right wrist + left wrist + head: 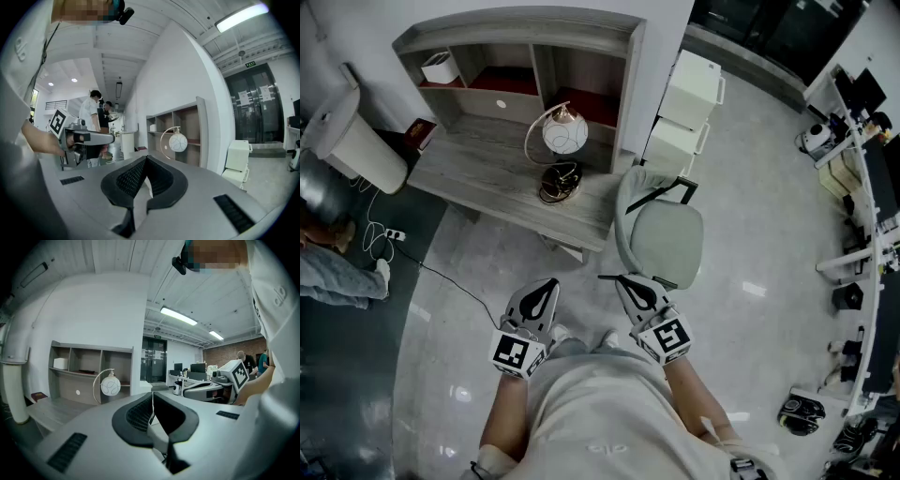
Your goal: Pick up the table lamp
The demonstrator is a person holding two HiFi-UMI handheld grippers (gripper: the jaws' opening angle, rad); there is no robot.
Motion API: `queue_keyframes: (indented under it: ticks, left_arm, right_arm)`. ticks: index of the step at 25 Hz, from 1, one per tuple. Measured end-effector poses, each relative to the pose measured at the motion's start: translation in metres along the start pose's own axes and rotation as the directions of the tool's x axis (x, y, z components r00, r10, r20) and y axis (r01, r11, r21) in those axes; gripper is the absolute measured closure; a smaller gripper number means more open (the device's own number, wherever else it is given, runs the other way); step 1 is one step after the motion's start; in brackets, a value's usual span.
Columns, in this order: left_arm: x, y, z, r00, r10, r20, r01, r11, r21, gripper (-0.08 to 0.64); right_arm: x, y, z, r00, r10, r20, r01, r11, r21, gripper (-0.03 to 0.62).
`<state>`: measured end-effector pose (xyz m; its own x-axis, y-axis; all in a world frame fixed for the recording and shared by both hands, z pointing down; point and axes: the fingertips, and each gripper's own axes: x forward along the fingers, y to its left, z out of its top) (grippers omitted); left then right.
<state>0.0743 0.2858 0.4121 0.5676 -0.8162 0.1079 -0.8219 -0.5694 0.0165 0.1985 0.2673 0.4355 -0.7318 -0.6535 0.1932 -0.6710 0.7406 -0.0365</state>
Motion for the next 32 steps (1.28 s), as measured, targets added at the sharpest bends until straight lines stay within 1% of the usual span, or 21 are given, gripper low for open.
queue_keyframes:
  ticks: [4,6,9,13,18,23,28,32]
  left_arm:
    - [-0.004,0.004,-0.001,1.0,-0.017,-0.012,0.018,0.999,0.031,0.541]
    - [-0.007,0.011,-0.004,1.0,-0.019,-0.018,0.02,0.999,0.03,0.541]
    - [-0.013,0.025,-0.008,1.0,-0.011,-0.015,0.012,1.0,0.017,0.541]
    - [-0.023,0.048,-0.01,1.0,0.005,-0.004,-0.005,1.0,-0.008,0.541]
    - [-0.041,0.078,-0.015,1.0,-0.003,0.001,0.003,1.0,-0.023,0.541]
    - [-0.06,0.112,-0.031,1.0,-0.013,-0.011,0.013,0.999,-0.036,0.541]
    - [-0.067,0.136,-0.044,1.0,0.002,-0.024,-0.004,0.998,-0.064,0.541]
    - [-0.061,0.158,-0.057,0.999,0.023,-0.049,-0.028,0.996,-0.087,0.541]
  right_arm:
    - [0.006,0.003,0.001,1.0,-0.017,-0.008,0.017,1.0,0.006,0.563]
    - [0.012,0.005,-0.001,0.999,-0.025,-0.021,0.025,0.999,0.02,0.563]
    - [0.02,0.012,-0.002,0.999,-0.021,-0.029,0.021,0.999,0.024,0.563]
    - [0.037,0.02,0.004,1.0,-0.024,-0.016,0.025,0.999,0.038,0.561]
    - [0.064,0.03,0.009,0.998,-0.054,-0.027,0.055,0.998,0.03,0.561]
    - [0.093,0.044,0.001,0.995,-0.084,-0.055,0.086,0.996,0.028,0.561]
    - [0.111,0.039,-0.007,0.99,-0.109,-0.087,0.113,0.993,0.038,0.561]
    - [0.135,0.026,-0.009,0.988,-0.116,-0.1,0.12,0.992,0.039,0.561]
